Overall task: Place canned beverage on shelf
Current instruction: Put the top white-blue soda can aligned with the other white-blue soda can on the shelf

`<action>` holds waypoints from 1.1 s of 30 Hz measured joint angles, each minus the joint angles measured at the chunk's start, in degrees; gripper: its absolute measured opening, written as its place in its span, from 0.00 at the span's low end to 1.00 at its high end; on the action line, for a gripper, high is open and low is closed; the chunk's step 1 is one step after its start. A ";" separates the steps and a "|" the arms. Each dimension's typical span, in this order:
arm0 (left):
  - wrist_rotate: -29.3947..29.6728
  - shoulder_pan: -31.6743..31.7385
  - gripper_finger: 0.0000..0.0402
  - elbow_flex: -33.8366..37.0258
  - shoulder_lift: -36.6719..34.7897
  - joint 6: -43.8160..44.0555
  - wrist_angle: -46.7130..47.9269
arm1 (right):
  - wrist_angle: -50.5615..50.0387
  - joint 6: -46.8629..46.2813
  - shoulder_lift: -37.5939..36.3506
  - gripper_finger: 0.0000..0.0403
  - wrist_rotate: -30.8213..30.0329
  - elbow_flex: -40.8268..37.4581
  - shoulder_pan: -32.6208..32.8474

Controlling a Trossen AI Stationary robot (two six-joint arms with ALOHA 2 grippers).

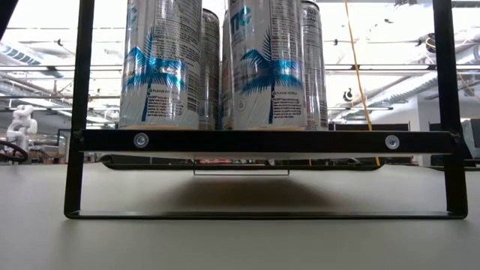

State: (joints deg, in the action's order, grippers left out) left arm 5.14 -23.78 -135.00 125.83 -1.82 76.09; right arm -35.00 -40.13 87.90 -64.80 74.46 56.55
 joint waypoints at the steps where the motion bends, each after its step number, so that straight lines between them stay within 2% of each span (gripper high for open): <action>1: 0.07 -0.07 0.82 0.00 -0.33 0.16 0.09 | -0.09 -0.32 0.00 0.69 1.64 -0.02 -0.96; 5: 0.44 -0.15 0.82 0.00 -1.98 1.07 -0.82 | 0.00 0.65 0.00 0.61 8.00 -0.03 -4.54; 15: 3.11 -0.92 0.82 0.00 -4.93 1.19 0.13 | 1.41 9.78 0.00 0.34 20.70 -0.04 -13.16; 19: 4.15 -2.50 0.82 0.00 -7.48 2.92 1.87 | 5.69 11.92 -0.09 0.24 26.08 -2.30 -15.61; 23: 9.51 -6.32 0.82 0.02 -10.38 5.11 5.00 | 10.62 12.56 -0.07 0.17 30.28 -6.28 -17.25; 30: 21.33 -12.15 0.82 0.31 -13.10 7.89 6.25 | 12.53 13.59 -0.04 0.05 32.05 -7.96 -20.02; 33: 23.24 -12.71 0.81 2.46 -13.19 8.52 4.18 | 12.51 14.05 -0.04 0.02 32.13 -7.96 -21.21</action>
State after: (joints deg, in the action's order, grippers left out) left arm 28.38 -36.48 -132.54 112.64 6.70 80.26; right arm -22.48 -26.08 87.85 -32.67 66.50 35.34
